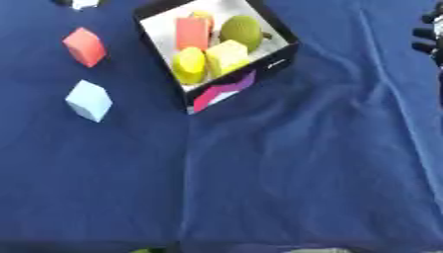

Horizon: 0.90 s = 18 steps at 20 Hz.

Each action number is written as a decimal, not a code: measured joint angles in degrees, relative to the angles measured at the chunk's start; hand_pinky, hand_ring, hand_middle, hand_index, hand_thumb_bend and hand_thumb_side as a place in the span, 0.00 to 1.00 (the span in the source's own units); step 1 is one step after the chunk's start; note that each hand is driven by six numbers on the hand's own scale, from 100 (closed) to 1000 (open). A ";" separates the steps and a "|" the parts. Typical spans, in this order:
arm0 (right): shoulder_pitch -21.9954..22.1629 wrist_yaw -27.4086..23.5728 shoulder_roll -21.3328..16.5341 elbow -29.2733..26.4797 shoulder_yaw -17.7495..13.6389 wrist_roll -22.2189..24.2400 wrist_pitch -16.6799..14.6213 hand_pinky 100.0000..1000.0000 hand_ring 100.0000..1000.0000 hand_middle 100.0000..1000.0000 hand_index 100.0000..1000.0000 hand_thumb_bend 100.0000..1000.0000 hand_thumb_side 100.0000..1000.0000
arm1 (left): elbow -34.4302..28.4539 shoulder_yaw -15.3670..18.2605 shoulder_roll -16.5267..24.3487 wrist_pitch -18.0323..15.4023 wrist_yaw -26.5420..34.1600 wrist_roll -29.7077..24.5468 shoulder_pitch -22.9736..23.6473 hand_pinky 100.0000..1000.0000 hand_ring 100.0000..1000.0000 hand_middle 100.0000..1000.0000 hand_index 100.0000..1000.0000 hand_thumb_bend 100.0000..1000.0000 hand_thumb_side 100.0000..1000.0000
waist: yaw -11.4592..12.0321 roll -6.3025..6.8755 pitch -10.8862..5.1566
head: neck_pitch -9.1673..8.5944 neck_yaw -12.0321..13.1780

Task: Pick up objects on the table and place them in the box.

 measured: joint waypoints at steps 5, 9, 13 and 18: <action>-0.04 0.00 -0.08 0.00 0.01 0.02 0.02 0.75 0.75 0.72 0.83 0.00 0.54 | -1.53 -0.58 2.55 0.05 -0.70 -3.95 2.82 0.88 0.87 0.79 0.83 0.29 0.02 | -0.21 0.00 0.00 | -0.55 0.00; -0.09 0.00 -0.08 0.00 0.01 0.02 0.02 0.75 0.75 0.72 0.83 0.00 0.54 | -1.25 -0.91 4.30 -0.60 0.76 -5.93 4.98 0.87 0.85 0.78 0.82 0.25 0.12 | -0.43 0.24 0.02 | -0.66 -0.06; -0.35 0.00 -0.08 -0.01 0.01 0.00 0.01 0.75 0.75 0.72 0.83 0.00 0.54 | -2.14 -1.14 6.45 -0.91 3.97 -7.17 7.41 0.86 0.84 0.76 0.80 0.26 0.19 | -0.53 0.29 0.04 | -0.66 -0.23; -0.52 0.00 -0.09 -0.01 0.01 0.00 0.01 0.75 0.75 0.72 0.83 0.00 0.54 | -3.36 -1.81 8.47 -1.37 6.56 -7.89 9.83 0.86 0.84 0.76 0.79 0.32 0.22 | -0.77 0.29 0.06 | -0.66 -0.27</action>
